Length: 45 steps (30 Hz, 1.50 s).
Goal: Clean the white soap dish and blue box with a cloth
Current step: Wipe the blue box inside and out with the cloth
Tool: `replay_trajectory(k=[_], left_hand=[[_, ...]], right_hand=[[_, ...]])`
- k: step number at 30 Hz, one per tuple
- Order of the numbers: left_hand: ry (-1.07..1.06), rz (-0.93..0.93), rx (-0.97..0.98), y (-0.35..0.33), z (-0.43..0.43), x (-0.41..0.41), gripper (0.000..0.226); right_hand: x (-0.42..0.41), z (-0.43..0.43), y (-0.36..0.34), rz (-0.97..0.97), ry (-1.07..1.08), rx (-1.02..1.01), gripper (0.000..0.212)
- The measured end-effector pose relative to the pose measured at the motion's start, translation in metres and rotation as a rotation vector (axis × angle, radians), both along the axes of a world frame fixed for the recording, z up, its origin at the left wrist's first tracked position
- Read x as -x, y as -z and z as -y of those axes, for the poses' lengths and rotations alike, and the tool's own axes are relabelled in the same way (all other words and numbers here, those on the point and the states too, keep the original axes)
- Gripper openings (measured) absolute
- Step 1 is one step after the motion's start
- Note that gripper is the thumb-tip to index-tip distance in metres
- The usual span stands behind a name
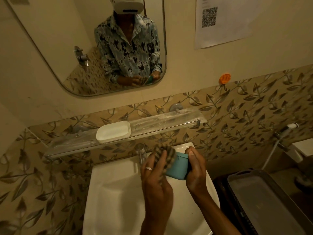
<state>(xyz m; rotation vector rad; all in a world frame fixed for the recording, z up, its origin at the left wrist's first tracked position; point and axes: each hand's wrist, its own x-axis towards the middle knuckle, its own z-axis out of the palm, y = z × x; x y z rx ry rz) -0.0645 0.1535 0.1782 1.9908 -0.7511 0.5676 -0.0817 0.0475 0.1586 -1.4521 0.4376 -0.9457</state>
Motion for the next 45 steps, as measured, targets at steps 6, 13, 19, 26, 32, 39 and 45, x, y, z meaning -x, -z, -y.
replay_trajectory(k=[6, 13, 19, 26, 32, 39, 45], left_hand=[[-0.04, -0.067, 0.094, -0.004, 0.007, 0.012, 0.056], [0.135, -0.019, -0.095, -0.007, 0.024, 0.034, 0.042], [0.104, -1.031, 0.714, -0.017, -0.013, -0.033, 0.046], [0.078, -1.197, 0.918, -0.008, -0.05, -0.053, 0.059], [0.145, -1.076, 0.944, -0.015, -0.037, -0.047, 0.049], [0.359, -0.696, 0.31, -0.023, -0.021, -0.032, 0.039], [0.435, -0.257, -0.242, -0.01, -0.009, -0.017, 0.052]], right_hand=[[0.002, 0.006, -0.002, -0.078, 0.081, 0.113, 0.034], [0.009, 0.008, 0.002, -0.246, -0.108, -0.192, 0.012], [0.011, 0.042, 0.005, -0.402, -0.317, -0.7, 0.045], [0.02, 0.063, 0.009, -0.159, -0.745, -0.925, 0.054], [0.02, 0.052, 0.015, -0.081, -0.831, -0.766, 0.071], [0.017, 0.038, 0.019, -0.048, -0.665, -0.718, 0.071], [0.017, 0.04, 0.018, -0.02, -0.581, -0.837, 0.052]])
